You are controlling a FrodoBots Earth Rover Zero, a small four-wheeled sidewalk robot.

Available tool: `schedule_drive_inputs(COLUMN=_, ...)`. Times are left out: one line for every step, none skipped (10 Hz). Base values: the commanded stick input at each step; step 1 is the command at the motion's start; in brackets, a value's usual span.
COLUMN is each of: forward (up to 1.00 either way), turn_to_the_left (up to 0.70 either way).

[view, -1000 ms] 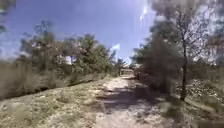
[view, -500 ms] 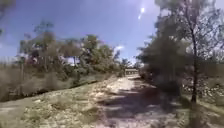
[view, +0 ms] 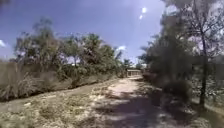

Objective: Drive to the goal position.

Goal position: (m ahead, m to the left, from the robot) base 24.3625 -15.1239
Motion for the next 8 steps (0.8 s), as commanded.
schedule_drive_inputs(forward=0.7, turn_to_the_left=0.0)
schedule_drive_inputs(forward=0.7, turn_to_the_left=0.0)
schedule_drive_inputs(forward=0.7, turn_to_the_left=0.0)
schedule_drive_inputs(forward=0.7, turn_to_the_left=0.0)
schedule_drive_inputs(forward=0.7, turn_to_the_left=0.0)
schedule_drive_inputs(forward=0.7, turn_to_the_left=0.0)
schedule_drive_inputs(forward=0.7, turn_to_the_left=0.0)
schedule_drive_inputs(forward=0.7, turn_to_the_left=0.0)
